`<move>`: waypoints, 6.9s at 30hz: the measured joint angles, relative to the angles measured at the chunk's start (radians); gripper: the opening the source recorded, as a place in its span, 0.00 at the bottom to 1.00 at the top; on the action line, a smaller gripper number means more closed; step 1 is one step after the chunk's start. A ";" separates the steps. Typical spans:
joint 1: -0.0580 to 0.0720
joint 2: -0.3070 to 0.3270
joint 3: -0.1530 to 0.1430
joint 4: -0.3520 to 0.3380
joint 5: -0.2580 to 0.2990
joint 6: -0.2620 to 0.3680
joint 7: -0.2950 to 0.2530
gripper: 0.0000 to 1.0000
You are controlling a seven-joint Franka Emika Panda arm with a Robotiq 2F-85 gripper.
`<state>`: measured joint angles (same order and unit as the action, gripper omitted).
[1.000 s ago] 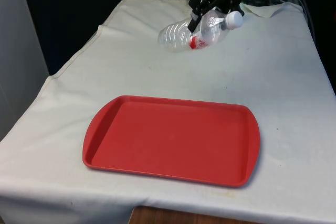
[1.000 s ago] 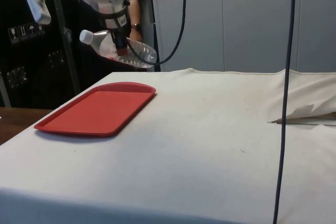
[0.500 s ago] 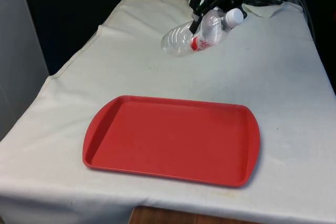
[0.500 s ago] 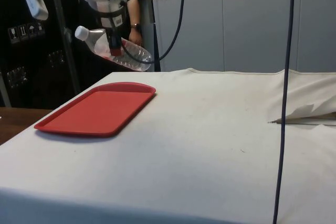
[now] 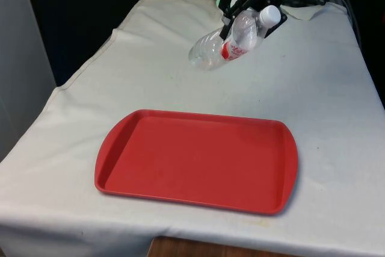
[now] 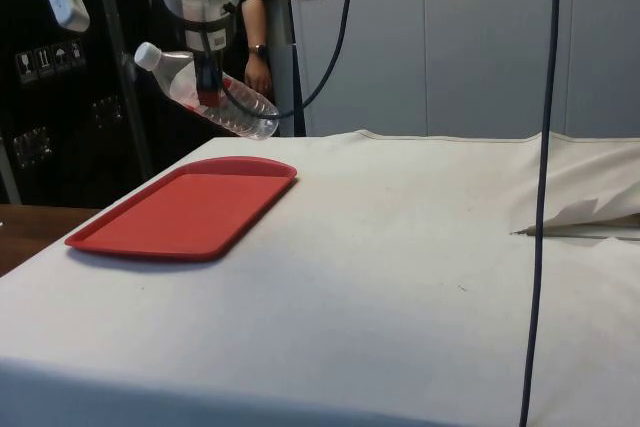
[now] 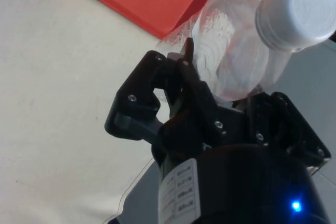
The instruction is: Place the bottle upright on the tray.
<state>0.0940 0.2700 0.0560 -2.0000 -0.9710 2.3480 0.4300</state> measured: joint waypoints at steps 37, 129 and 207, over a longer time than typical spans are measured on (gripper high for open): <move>-0.003 0.000 -0.048 -0.009 -0.099 0.168 0.255 0.17; -0.028 0.158 -0.353 0.085 -0.104 0.748 0.566 0.17; 0.000 0.398 -0.382 0.288 -0.072 0.831 0.804 0.17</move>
<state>0.0940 0.6680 -0.3260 -1.7120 -1.0430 3.1790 1.2340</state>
